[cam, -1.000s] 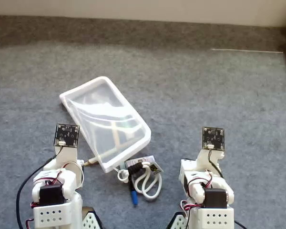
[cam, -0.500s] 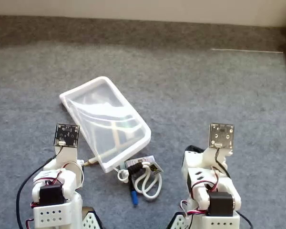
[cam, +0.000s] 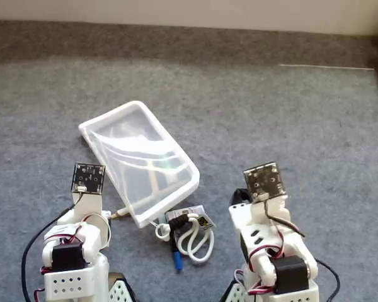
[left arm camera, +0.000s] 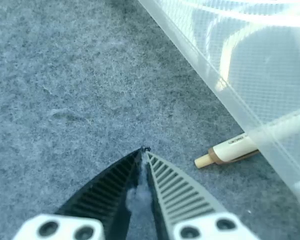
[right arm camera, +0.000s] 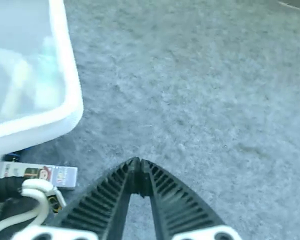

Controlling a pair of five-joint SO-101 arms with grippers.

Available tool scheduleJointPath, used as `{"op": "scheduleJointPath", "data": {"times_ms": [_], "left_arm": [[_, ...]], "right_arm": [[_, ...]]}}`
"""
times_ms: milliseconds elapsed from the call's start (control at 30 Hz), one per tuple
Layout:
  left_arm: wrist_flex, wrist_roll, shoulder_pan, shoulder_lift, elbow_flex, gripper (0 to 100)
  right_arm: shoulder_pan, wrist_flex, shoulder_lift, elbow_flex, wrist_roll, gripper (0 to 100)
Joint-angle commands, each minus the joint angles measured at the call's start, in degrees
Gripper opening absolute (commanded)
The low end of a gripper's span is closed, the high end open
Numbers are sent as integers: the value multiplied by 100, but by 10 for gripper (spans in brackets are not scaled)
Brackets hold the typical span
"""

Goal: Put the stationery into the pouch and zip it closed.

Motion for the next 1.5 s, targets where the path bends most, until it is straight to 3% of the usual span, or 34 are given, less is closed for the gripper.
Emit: {"op": "scheduleJointPath", "data": {"times_ms": [0,233,500,733,933,1367,1467], "left_arm": [[35,-35,-48,-57,119,6],[35,-35,-48,-57,119,6],[35,-35,-48,-57,119,6],[35,-35,-48,-57,119,6],[35,-35,-48,-57,119,6],[35,-35,-48,-57,119,6],[35,-35,-48,-57,119,6]], "right_arm": [[-321,-127,31,-576,246,13],[-760,-84,180,-910,519,13],[-1262,242,1912,-1912,519,13],[-2062,365,2492,-2211,519,17],[-2396,330,3108,-2211,519,105],[-3890,303,4444,-2211,879,115],[-4110,277,4611,-2211,879,170]]}}
